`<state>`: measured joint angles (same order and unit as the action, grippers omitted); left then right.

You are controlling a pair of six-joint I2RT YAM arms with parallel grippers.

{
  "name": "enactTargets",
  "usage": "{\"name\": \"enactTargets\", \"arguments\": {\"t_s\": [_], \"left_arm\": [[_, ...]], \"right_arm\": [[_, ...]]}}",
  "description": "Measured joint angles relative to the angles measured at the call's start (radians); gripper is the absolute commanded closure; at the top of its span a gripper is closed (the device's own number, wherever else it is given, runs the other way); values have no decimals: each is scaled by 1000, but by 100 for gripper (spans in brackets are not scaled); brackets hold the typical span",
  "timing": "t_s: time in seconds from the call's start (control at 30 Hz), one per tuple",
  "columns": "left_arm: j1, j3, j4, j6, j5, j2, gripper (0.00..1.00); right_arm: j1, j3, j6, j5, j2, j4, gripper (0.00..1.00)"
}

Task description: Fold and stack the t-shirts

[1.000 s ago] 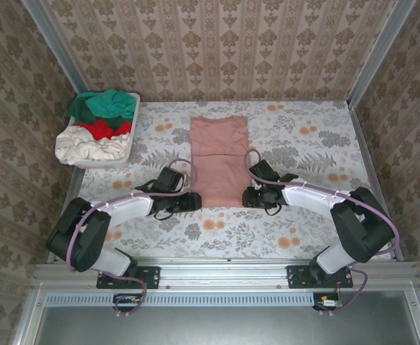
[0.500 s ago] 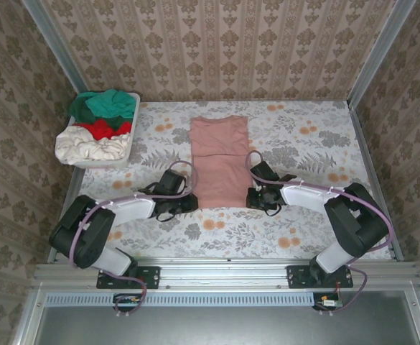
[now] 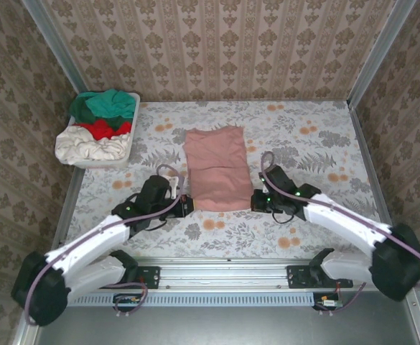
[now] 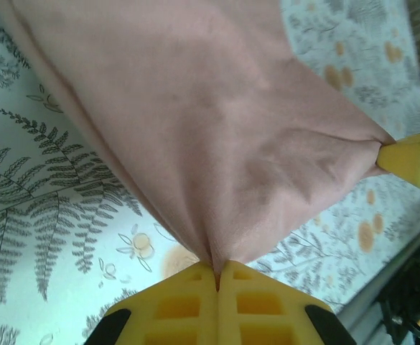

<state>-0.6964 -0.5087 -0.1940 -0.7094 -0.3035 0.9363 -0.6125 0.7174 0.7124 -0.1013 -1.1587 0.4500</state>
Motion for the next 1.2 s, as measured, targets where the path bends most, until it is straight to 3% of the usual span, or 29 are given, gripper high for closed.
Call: {"name": "enactTargets", "arguments": {"t_s": [0.17,0.33,0.47,0.77,1.0,1.2], "left_arm": [[-11,-20,-115,-7,14,-136,100],[-2,-137,-207,11,29,-111,100],[63,-256,-220,51,37,-47,100],[317,-365,-148,129,-38,259,100],[413,-528,-85,174,-117,547,100],[448,-695,-61,195,-177,776,100]], "right_arm": [[-17,38,18,0,124,116,100],[-17,219,-3,8,69,200,100],[3,385,-45,19,-26,206,100],[128,600,-109,-28,-397,149,100],[210,801,-145,-94,-645,130,100],[260,917,-167,-123,-770,130,100]]}}
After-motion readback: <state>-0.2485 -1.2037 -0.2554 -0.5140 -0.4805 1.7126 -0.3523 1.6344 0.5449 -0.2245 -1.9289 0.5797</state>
